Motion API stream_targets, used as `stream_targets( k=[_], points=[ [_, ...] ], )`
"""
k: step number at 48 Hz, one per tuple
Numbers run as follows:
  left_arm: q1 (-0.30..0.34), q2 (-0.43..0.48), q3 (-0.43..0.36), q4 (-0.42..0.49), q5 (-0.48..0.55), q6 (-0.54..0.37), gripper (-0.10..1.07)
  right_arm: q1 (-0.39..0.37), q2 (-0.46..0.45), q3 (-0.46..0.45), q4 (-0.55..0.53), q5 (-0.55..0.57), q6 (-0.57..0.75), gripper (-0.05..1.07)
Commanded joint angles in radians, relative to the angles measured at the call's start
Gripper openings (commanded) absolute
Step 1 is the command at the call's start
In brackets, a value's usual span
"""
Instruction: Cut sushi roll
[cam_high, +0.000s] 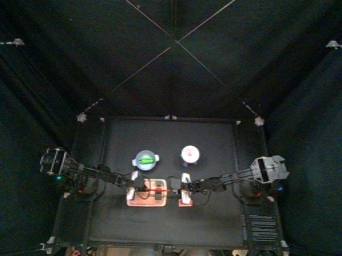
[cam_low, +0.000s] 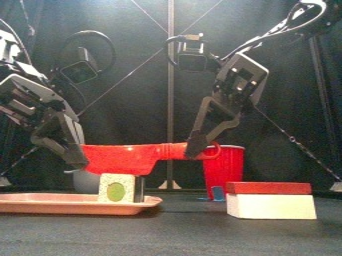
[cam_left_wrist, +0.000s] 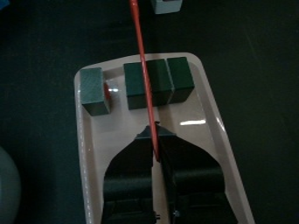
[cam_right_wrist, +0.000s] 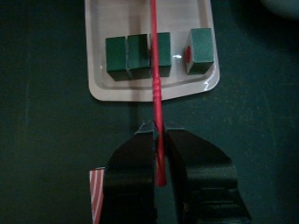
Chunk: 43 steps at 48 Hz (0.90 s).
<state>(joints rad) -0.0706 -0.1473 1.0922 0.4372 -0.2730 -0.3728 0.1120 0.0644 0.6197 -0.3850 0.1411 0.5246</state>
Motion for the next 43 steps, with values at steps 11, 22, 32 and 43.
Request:
stream_targets(
  k=[11, 22, 32, 43],
  points=[
    [-0.021, 0.000, -0.008, 0.003, 0.000, 0.002, 0.34, 0.002, -0.018, -0.005, 0.008, 0.002, -0.003, 0.42],
    [-0.023, 0.000, -0.008, 0.003, 0.002, 0.002, 0.34, 0.002, -0.015, -0.003, 0.008, 0.002, -0.003, 0.42],
    [-0.023, 0.002, -0.009, 0.003, 0.006, 0.002, 0.34, 0.002, -0.009, -0.008, 0.008, 0.002, -0.003, 0.42],
    [-0.018, 0.015, -0.015, 0.003, 0.020, 0.002, 0.34, -0.003, 0.005, -0.011, 0.011, 0.002, -0.003, 0.42]
  ],
)
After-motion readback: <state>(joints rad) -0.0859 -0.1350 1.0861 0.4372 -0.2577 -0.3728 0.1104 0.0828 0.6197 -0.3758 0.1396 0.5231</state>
